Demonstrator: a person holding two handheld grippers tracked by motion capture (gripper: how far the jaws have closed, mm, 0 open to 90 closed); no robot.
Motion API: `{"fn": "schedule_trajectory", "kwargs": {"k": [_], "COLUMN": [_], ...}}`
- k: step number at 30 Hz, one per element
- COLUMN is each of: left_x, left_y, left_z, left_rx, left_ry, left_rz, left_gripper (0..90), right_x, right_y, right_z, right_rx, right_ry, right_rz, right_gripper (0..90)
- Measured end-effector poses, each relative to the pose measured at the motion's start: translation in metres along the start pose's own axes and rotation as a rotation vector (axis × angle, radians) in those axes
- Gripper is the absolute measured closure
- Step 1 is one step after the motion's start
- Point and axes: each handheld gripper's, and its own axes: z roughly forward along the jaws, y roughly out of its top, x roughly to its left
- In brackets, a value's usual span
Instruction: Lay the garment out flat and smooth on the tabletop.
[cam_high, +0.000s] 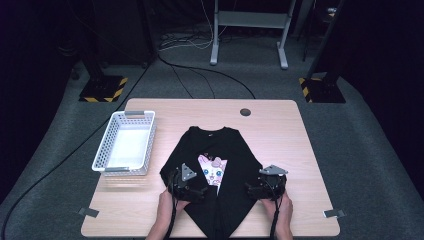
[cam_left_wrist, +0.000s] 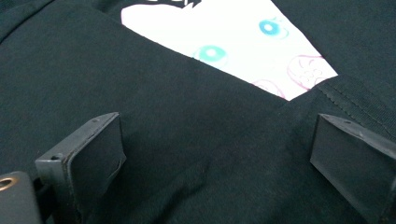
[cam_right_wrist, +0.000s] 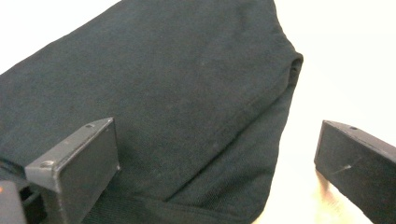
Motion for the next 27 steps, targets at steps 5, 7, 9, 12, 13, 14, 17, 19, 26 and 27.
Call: {"fn": "schedule_trajectory", "kwargs": {"k": [5, 7, 9, 12, 13, 14, 17, 19, 26, 27], "left_x": [0.003, 0.004, 0.004, 0.003, 0.002, 0.002, 0.0, 0.0, 0.0, 0.001], "left_y": [0.01, 0.012, 0.013, 0.013, 0.013, 0.013, 0.012, 0.012, 0.012, 0.012], "left_z": [0.01, 0.013, 0.014, 0.013, 0.013, 0.013, 0.012, 0.012, 0.012, 0.012], "left_rx": [0.001, 0.004, 0.006, -0.001, -0.004, -0.006, -0.009, -0.012, -0.012, -0.01], "left_ry": [0.0, -0.003, -0.005, 0.004, 0.01, 0.015, 0.025, 0.029, 0.037, 0.036], "left_rz": [0.0, 0.001, 0.003, 0.018, 0.022, 0.023, 0.032, 0.039, 0.027, 0.026], "left_gripper": [1.8, 1.2, 0.2, 0.0, 0.0, 0.0, 0.0, 0.0, 0.0, 0.0], "right_x": [-0.009, -0.012, -0.013, -0.011, -0.01, -0.009, -0.005, -0.003, 0.014, 0.015], "right_y": [0.007, 0.009, 0.01, 0.009, 0.008, 0.007, 0.005, 0.004, -0.005, -0.006], "right_z": [0.007, 0.009, 0.01, 0.007, 0.006, 0.004, 0.002, 0.001, -0.008, -0.009], "right_rx": [-0.002, -0.002, -0.002, -0.018, -0.03, -0.042, -0.055, -0.056, -0.053, -0.052], "right_ry": [-0.025, -0.03, -0.03, -0.034, -0.022, -0.004, 0.017, 0.023, 0.047, 0.051], "right_rz": [0.023, 0.028, 0.033, 0.015, 0.007, -0.009, -0.042, -0.054, -0.089, -0.089], "right_gripper": [0.0, 0.0, 0.0, 0.0, 0.0, 0.0, 0.0, 0.0, 0.0, 0.0]}}
